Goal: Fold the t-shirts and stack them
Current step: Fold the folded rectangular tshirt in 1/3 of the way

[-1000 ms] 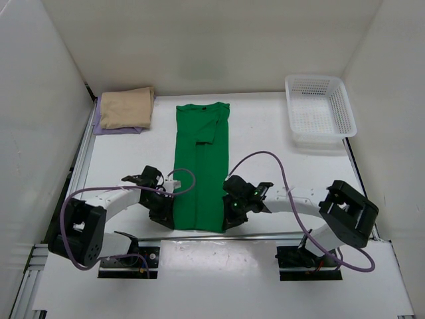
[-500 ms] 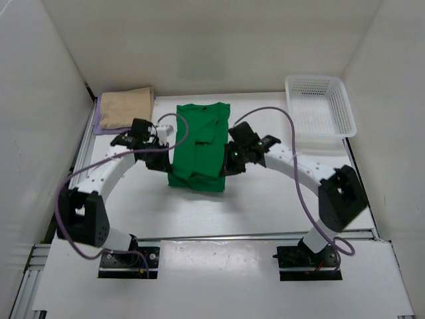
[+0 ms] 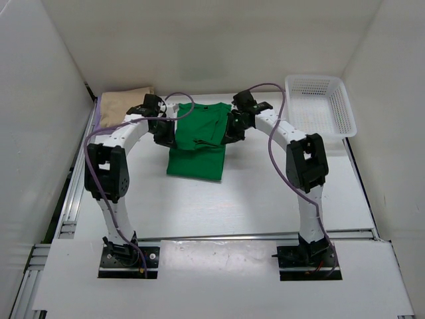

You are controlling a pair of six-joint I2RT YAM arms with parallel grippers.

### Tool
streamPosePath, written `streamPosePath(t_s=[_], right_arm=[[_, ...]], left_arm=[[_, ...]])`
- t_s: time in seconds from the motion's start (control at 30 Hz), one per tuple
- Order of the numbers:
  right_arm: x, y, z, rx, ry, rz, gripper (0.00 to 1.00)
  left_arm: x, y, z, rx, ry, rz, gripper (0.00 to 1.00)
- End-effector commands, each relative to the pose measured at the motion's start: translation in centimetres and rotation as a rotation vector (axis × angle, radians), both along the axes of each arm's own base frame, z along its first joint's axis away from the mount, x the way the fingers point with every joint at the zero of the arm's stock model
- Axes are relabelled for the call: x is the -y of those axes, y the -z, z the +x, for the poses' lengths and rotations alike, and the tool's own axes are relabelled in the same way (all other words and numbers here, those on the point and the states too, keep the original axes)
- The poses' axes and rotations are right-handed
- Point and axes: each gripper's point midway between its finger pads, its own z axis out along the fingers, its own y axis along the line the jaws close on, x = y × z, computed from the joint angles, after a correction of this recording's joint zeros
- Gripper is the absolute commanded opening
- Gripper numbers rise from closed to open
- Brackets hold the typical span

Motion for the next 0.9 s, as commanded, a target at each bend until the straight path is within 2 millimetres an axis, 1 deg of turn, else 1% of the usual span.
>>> streamPosePath(t_s=[0.0,0.03,0.07,0.1,0.13,0.17,0.2,0.23,0.27,0.3,0.33,0.37,0.4,0.43,0.47,0.5,0.53,0.57,0.6,0.63,0.67,0.7,0.73,0.77,0.8,0.83,0.87], right_arm=[[-1.0,0.2,-0.1,-0.036,-0.059,0.037,0.0],[-0.6,0.9,0.2,-0.05,-0.048,0.031,0.0],[-0.6,1.4,0.2,-0.058,-0.047,0.027,0.0],[-0.3,1.3,0.3,-0.064,-0.044,0.039,0.02],[0.1,2.6,0.5,-0.09,-0.034,0.027,0.06],[0.0,2.7,0.8,-0.087,-0.034,0.028,0.1],[0.2,2.7,1.6,-0.073,-0.024,0.035,0.13],[0.6,3.3,2.2,-0.08,-0.011,0.033,0.25],[0.9,3.4,2.9,-0.072,0.011,0.031,0.35],[1.3,3.0,3.6,-0.062,0.035,0.033,0.39],[1.9,2.5,4.9,-0.042,0.054,0.043,0.41],[1.7,2.0,5.2,-0.034,0.061,0.051,0.42],[2.3,1.3,5.6,-0.021,0.074,0.057,0.42],[2.6,-0.6,5.8,0.031,0.072,0.051,0.42],[3.0,-1.4,5.9,0.066,0.077,0.038,0.42],[2.7,-3.6,5.1,0.131,0.048,0.029,0.42],[2.7,-4.0,4.5,0.157,0.042,0.006,0.42],[2.6,-3.9,3.7,0.177,0.033,-0.018,0.4],[1.9,-3.7,2.1,0.197,0.005,-0.043,0.36],[1.4,-3.4,1.1,0.194,-0.023,-0.051,0.32],[0.6,-3.5,0.8,0.206,-0.04,-0.043,0.22],[-0.7,-2.7,-0.2,0.182,-0.078,-0.033,0.16],[-1.6,-2.7,-0.4,0.175,-0.099,-0.016,0.12],[-2.1,-2.4,-0.4,0.153,-0.099,0.004,0.08],[-3.2,-2.2,-1.0,0.121,-0.122,0.039,0.04],[-3.7,-0.8,-1.0,0.071,-0.106,0.05,0.04],[-4.7,-0.9,-1.0,0.059,-0.112,0.072,0.04]], left_arm=[[0.1,-0.6,1.3,0.026,0.003,0.005,0.1],[0.2,-0.6,1.7,0.031,0.003,0.004,0.1],[0.1,0.1,2.0,0.019,-0.001,0.015,0.1],[0.1,-0.1,2.5,0.028,-0.002,0.013,0.1],[0.0,0.1,2.8,0.028,-0.007,0.024,0.13],[-0.2,0.3,3.1,0.031,-0.014,0.038,0.19],[-0.2,0.8,3.3,0.022,-0.014,0.039,0.28],[-0.6,0.5,4.0,0.037,-0.027,0.045,0.34],[-0.8,0.6,4.5,0.044,-0.034,0.058,0.42],[-1.0,1.0,4.9,0.041,-0.04,0.071,0.5],[-1.0,-0.2,6.0,0.082,-0.049,0.076,0.59],[-1.6,-0.2,6.6,0.091,-0.065,0.087,0.65],[-1.7,-0.8,7.2,0.112,-0.071,0.093,0.66],[-2.1,-2.6,8.0,0.154,-0.084,0.085,0.68],[-2.3,-3.5,8.2,0.177,-0.091,0.091,0.7],[-3.1,-4.2,8.2,0.189,-0.113,0.107,0.7],[-3.4,-5.8,7.9,0.221,-0.12,0.108,0.7],[-3.5,-5.1,6.9,0.196,-0.118,0.113,0.69],[-3.3,-4.6,5.7,0.165,-0.104,0.098,0.65],[-3.1,-4.5,4.7,0.15,-0.093,0.084,0.61],[-2.9,-2.3,2.9,0.075,-0.079,0.078,0.42],[-2.0,-1.6,2.1,0.05,-0.053,0.06,0.32],[-1.2,-0.8,1.2,0.01,-0.027,0.041,0.26],[0.2,-0.7,0.3,-0.007,0.01,0.035,0.2],[1.1,0.2,-0.3,-0.032,0.033,0.041,0.17],[1.6,0.4,-0.5,-0.026,0.046,0.067,0.17],[2.4,1.4,-0.9,-0.043,0.065,0.089,0.19]])
